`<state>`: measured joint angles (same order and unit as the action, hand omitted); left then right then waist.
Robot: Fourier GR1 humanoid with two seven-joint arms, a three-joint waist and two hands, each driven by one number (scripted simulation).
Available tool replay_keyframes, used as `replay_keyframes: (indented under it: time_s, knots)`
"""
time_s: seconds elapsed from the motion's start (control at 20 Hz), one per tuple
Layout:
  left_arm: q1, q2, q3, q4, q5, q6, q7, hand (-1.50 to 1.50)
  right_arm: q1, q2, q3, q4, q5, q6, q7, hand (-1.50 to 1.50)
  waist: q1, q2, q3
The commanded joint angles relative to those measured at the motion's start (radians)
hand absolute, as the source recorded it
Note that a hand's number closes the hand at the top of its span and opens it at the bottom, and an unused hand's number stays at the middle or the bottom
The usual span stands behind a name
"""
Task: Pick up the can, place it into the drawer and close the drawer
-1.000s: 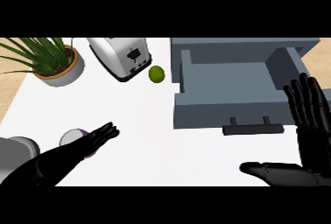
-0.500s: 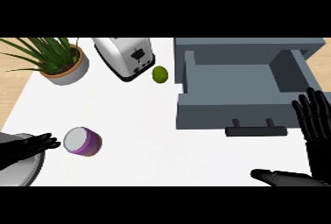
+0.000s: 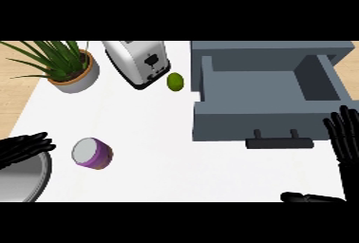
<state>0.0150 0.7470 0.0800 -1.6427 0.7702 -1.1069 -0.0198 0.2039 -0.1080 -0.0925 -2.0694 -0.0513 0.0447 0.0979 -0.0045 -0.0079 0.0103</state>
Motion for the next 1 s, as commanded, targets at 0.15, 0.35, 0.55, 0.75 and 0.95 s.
replay_keyframes:
  time_s: [0.15, 0.35, 0.55, 0.75, 0.95]
  knots:
    - [-0.079, -0.081, 0.041, 0.130, -0.092, -0.152, -0.033, -1.50, 0.029, 0.016, 0.006, -0.038, -0.001, 0.006, 0.028, -1.50, -0.002, 0.008, -0.011]
    - [-0.127, -0.127, 0.009, 0.146, -0.138, -0.130, -0.015, -1.50, 0.030, -0.004, -0.045, 0.020, -0.026, 0.040, -0.045, -1.50, -0.003, 0.009, -0.011]
    - [-0.174, -0.191, 0.044, 0.254, -0.268, -0.197, -0.069, -1.50, 0.030, -0.012, -0.052, 0.024, -0.033, 0.059, -0.046, -1.50, -0.008, 0.010, -0.012]
    - [-0.123, -0.261, 0.097, 0.241, -0.425, -0.215, -0.150, -1.50, 0.018, -0.001, -0.062, 0.055, -0.017, 0.046, -0.056, -1.50, 0.002, 0.010, -0.012]
    - [-0.156, -0.286, 0.069, 0.258, -0.435, -0.164, -0.130, -1.50, 0.125, 0.009, -0.076, 0.058, -0.046, 0.112, -0.171, -1.50, -0.007, 0.008, -0.011]
